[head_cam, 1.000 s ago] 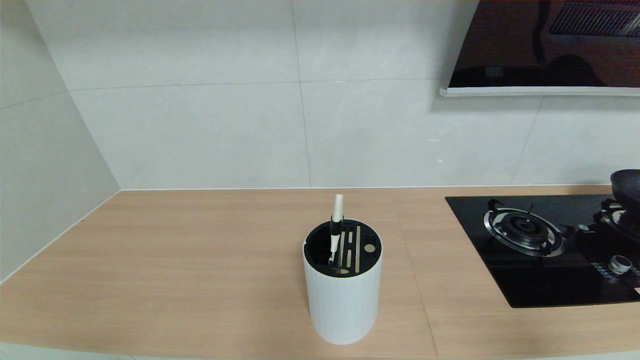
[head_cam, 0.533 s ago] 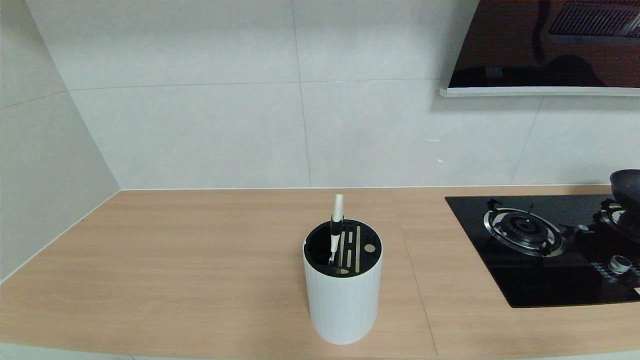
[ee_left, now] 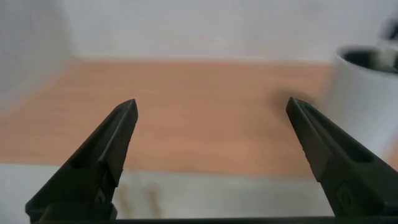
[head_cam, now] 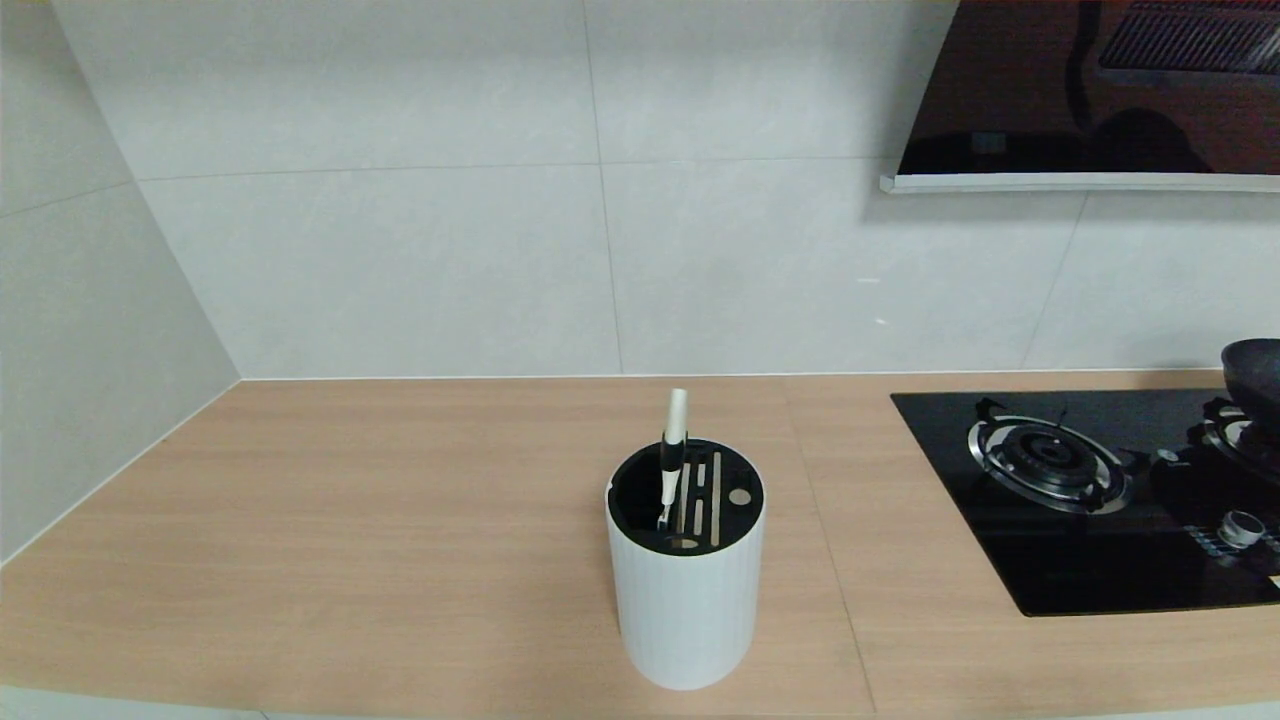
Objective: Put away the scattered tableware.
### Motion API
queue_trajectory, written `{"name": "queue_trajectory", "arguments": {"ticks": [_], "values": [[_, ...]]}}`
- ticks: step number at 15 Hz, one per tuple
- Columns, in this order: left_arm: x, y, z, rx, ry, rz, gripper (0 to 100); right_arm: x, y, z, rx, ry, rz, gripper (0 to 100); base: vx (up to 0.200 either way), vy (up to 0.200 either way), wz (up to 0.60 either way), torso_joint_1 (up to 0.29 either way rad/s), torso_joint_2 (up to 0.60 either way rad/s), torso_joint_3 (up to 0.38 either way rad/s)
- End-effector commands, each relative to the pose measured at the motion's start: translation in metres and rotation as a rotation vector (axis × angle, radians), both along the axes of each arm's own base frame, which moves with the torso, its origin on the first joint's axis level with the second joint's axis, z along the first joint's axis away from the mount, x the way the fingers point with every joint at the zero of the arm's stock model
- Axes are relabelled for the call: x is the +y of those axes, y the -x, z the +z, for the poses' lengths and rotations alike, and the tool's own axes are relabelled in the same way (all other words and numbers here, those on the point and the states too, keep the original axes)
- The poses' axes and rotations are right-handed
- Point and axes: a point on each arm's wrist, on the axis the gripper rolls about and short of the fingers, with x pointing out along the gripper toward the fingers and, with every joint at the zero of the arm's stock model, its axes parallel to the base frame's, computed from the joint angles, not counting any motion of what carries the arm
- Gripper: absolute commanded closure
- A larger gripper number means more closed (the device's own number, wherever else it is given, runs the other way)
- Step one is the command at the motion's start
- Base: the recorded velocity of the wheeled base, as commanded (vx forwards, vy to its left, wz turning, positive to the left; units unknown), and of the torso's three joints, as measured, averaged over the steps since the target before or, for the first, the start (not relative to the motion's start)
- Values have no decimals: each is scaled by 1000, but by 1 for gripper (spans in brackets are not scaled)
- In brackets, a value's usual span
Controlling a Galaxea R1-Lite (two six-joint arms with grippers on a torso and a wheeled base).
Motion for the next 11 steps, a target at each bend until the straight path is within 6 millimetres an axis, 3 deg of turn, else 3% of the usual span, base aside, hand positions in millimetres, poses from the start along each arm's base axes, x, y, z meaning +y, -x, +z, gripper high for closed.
{"name": "queue_trajectory", "arguments": {"ticks": [1, 3, 11], "values": [[0, -1, -2, 9, -17, -3, 0, 0, 0, -1, 5, -1, 0, 0, 0, 0, 0, 0, 0, 0], [1, -1, -8, 64, -128, 53, 0, 0, 0, -1, 5, -4, -2, 0, 0, 0, 0, 0, 0, 0], [1, -1, -7, 62, -19, 44, 0, 0, 0, -1, 5, -2, 1, 0, 0, 0, 0, 0, 0, 0]]}}
